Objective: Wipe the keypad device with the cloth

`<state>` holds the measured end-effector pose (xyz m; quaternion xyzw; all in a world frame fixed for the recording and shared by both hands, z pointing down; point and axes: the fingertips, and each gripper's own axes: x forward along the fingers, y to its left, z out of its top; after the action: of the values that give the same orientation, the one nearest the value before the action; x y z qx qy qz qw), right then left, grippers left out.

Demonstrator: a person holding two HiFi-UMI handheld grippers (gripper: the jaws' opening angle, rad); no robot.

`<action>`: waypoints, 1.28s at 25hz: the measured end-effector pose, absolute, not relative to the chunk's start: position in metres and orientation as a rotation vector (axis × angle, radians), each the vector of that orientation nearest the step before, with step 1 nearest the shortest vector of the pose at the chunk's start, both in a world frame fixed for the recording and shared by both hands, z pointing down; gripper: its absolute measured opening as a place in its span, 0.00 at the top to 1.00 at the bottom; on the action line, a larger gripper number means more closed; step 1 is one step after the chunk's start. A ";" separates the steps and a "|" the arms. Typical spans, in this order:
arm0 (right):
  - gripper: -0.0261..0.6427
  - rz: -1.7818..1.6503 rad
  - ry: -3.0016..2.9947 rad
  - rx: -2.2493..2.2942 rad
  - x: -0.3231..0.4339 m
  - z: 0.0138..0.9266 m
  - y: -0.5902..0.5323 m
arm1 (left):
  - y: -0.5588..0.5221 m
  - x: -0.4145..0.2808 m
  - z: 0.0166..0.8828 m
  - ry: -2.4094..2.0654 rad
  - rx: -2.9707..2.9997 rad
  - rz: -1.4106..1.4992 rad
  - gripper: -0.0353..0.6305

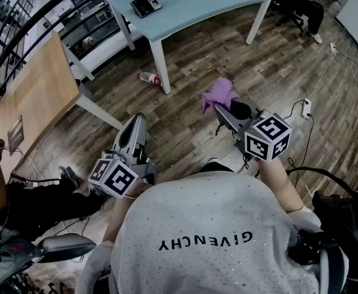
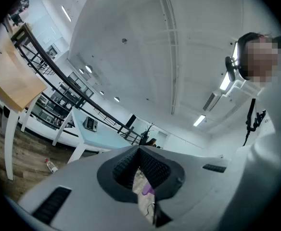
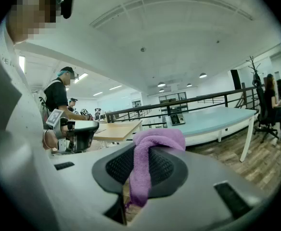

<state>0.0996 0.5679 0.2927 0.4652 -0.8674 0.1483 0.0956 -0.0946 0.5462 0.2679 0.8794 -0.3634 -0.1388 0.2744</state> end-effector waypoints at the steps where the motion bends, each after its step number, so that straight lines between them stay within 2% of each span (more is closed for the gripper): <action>1: 0.86 0.444 -2.571 1.380 0.099 0.294 0.569 | 0.547 -0.096 0.269 -0.979 2.364 -0.372 0.94; 14: 0.86 0.466 -2.568 1.372 0.098 0.308 0.533 | 0.520 -0.116 0.285 -1.040 2.305 -0.394 0.94; 32: 0.86 0.366 -2.645 1.214 0.137 0.290 0.304 | 0.335 -0.096 0.282 -1.232 2.236 -0.466 0.95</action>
<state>0.1369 0.3035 0.2901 0.4115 -0.8970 0.1239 0.1039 -0.0960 0.3353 0.2824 0.8298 -0.4570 -0.1727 0.2697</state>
